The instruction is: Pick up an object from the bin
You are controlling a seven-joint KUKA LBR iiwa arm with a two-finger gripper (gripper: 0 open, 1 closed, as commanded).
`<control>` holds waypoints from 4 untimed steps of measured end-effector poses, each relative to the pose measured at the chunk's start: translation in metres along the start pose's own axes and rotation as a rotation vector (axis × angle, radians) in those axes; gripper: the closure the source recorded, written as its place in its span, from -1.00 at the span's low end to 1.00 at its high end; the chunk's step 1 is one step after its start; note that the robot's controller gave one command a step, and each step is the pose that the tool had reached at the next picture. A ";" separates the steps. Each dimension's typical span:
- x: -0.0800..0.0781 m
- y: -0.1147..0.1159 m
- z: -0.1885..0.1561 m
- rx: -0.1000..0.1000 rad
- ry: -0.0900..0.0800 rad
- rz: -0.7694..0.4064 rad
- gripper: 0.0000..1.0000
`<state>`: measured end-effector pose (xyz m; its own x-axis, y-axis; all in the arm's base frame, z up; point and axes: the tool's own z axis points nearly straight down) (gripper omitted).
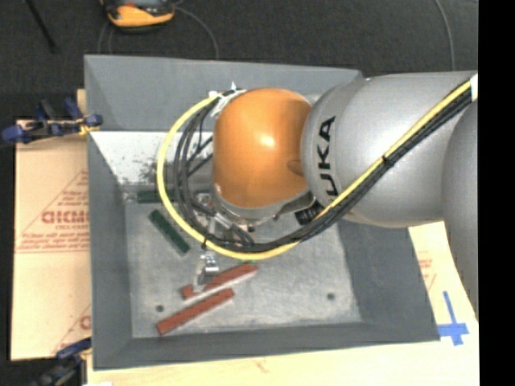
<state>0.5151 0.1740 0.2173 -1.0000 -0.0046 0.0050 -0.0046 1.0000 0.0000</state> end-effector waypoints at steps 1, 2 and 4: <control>-0.002 -0.001 -0.004 -0.001 -0.007 0.004 -1.00; 0.000 -0.002 0.035 -0.004 -0.016 0.000 -1.00; 0.016 -0.027 0.122 -0.001 -0.008 -0.062 1.00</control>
Offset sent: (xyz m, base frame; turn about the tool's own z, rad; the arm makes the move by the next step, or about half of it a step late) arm -0.0141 -0.0062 -0.1463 -0.0135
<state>0.4985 0.1474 0.0957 -0.9978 -0.0669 -0.0033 -0.0669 0.9978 0.0011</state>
